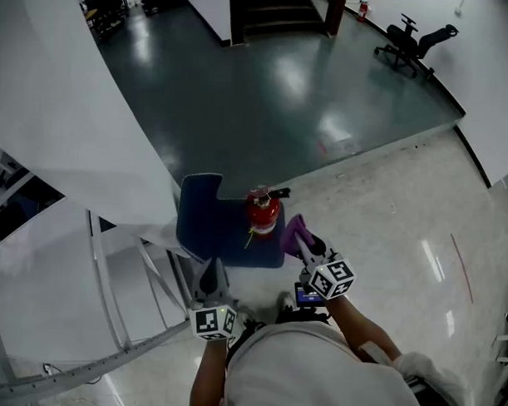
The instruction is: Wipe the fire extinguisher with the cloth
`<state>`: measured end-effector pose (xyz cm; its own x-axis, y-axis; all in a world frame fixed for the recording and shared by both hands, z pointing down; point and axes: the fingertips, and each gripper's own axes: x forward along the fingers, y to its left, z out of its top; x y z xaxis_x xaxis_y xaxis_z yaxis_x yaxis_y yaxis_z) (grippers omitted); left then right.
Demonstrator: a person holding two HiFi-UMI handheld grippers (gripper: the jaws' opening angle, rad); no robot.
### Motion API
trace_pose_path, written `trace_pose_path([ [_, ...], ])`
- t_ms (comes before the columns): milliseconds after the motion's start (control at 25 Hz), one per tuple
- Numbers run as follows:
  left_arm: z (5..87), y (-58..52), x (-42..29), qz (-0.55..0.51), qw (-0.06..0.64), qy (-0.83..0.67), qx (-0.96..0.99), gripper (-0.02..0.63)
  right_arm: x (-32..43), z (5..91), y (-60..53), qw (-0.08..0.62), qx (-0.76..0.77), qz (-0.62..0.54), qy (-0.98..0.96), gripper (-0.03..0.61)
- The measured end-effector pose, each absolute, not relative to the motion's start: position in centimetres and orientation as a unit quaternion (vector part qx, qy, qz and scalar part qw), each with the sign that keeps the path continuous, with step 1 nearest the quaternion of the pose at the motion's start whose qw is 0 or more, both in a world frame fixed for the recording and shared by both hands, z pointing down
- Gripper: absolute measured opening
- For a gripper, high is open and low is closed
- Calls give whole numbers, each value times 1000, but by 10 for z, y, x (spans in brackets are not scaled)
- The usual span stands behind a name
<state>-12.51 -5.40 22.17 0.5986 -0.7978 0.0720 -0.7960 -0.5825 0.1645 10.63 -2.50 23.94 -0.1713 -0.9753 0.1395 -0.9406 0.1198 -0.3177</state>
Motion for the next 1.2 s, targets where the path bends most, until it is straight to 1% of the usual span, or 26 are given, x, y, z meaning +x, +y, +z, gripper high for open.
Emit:
trace_pose_path([
  [280,225,-53,-118,-4,95,-446,890,5,112,243,-27,51,-642,-171,746,57],
  [440,228,-52,-116,-3,98,-447,889,5,119,247,-27,69,-648,-171,739,58],
  [600,232,-57,-112,2,99,-445,890,5,144,265,-38,8,-694,-155,703,58],
  [680,236,-65,-108,4,98,-444,891,5,163,278,-53,-11,-714,-161,682,58],
  [920,241,-92,-94,-9,106,-442,891,5,199,313,-112,-26,-743,-178,645,57],
  [1200,256,-90,-91,-4,125,-440,889,5,198,342,-161,-48,-743,-191,640,58],
])
